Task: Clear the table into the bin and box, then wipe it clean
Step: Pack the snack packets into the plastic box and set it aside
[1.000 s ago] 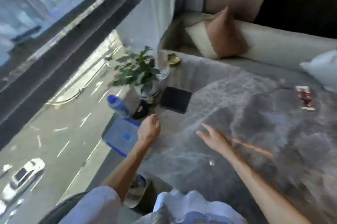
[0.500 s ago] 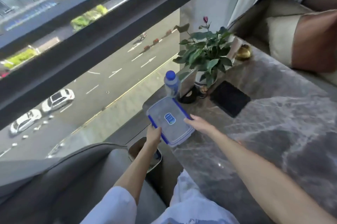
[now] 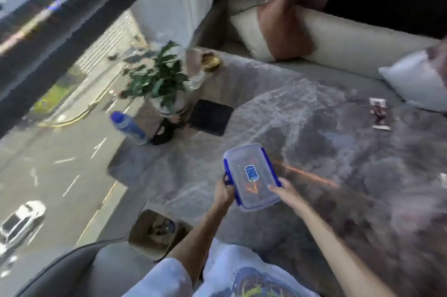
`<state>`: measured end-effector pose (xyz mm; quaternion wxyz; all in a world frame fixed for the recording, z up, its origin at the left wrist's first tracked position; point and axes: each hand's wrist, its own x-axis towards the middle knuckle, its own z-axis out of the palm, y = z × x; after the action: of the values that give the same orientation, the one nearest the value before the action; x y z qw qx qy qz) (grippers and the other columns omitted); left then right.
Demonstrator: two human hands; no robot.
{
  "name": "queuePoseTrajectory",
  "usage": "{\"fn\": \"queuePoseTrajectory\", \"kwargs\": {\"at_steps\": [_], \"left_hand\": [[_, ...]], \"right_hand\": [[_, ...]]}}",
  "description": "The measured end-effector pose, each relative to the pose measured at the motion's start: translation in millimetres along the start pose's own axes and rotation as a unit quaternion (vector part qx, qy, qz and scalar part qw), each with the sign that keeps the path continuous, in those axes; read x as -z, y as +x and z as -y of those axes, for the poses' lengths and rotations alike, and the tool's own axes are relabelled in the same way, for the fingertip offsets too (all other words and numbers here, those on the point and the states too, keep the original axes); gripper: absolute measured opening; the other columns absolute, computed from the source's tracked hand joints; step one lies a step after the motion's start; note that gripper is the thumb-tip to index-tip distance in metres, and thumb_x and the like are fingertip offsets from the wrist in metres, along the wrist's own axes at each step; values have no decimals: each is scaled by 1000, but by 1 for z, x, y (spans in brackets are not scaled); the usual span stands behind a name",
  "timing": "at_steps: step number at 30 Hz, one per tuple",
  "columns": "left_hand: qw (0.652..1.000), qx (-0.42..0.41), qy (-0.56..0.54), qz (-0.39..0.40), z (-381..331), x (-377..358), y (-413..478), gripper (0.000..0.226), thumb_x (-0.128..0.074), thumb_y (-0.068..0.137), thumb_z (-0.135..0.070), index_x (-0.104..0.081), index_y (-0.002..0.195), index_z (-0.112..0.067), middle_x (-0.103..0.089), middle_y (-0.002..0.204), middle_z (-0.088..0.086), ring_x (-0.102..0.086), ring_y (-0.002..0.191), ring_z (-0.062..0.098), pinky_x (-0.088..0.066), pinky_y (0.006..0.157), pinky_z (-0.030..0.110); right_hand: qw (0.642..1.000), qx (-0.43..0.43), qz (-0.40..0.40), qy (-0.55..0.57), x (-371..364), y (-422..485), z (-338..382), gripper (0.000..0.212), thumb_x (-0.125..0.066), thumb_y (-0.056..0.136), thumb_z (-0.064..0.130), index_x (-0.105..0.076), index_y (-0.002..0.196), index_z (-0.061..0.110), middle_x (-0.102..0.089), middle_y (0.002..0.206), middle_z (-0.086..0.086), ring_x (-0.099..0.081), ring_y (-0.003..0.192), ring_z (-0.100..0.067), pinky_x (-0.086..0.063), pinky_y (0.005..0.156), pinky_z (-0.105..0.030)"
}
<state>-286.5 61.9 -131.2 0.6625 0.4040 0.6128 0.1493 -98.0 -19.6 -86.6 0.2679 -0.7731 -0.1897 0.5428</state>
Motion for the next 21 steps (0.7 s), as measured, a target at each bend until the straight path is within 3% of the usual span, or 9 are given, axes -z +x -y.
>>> {"fn": "queuePoseTrajectory", "kwargs": {"at_steps": [2,4,7,9,12,16,18,21], "left_hand": [[998,-3,12,59,-6,-64,-19,81,-43,57,-7,-38,137,-19,-62,109,17,-60,90,31,-52,72,42],[995,-19,48,86,2,-125,-30,82,-42,56,-7,-44,137,-22,-65,104,14,-61,88,28,-52,74,39],[981,-54,136,128,44,-201,-23,65,-44,60,-9,-62,109,-48,-75,99,7,-70,90,28,-57,82,50],[974,-55,164,149,67,-239,-30,65,-41,61,-11,-62,115,-39,-75,100,7,-71,90,31,-56,82,56],[970,-65,181,148,79,-270,-63,63,-42,61,-15,-61,120,-25,-74,100,12,-69,86,26,-56,85,52],[962,-89,225,124,83,-283,-91,65,-39,64,-14,-62,124,-29,-75,95,1,-61,86,11,-54,76,35],[961,-79,241,108,85,-287,-91,64,-38,64,-14,-64,120,-30,-76,96,3,-66,90,15,-56,80,39],[961,-47,252,105,86,-290,-81,54,-42,67,-20,-63,116,-33,-75,99,10,-70,95,31,-57,83,46]], "right_hand": [[998,-37,-26,33,56,-16,-50,26,-65,86,16,-62,112,12,-70,99,-5,-62,80,-15,-47,69,-25],[994,-50,-66,71,104,-34,-96,32,-68,83,15,-64,113,7,-72,101,-7,-64,84,-17,-47,72,-27],[985,-57,-117,113,158,-72,-145,28,-67,82,2,-60,109,8,-66,95,-3,-60,91,-19,-46,80,-30],[981,-72,-127,131,182,-90,-177,35,-69,78,0,-57,110,9,-65,99,-4,-60,92,-20,-48,80,-30],[979,-92,-114,140,198,-110,-222,45,-75,73,10,-56,114,11,-67,109,-7,-62,95,-19,-48,93,-37],[978,-101,-99,151,205,-128,-248,43,-70,81,5,-49,119,7,-59,115,-10,-57,98,-17,-48,83,-27],[980,-102,-83,152,212,-130,-253,47,-67,86,9,-46,127,6,-54,116,-9,-55,107,-19,-46,77,-21],[977,-90,-101,163,222,-124,-253,61,-66,89,22,-38,140,4,-48,138,-16,-49,127,-25,-41,97,-28]]}}
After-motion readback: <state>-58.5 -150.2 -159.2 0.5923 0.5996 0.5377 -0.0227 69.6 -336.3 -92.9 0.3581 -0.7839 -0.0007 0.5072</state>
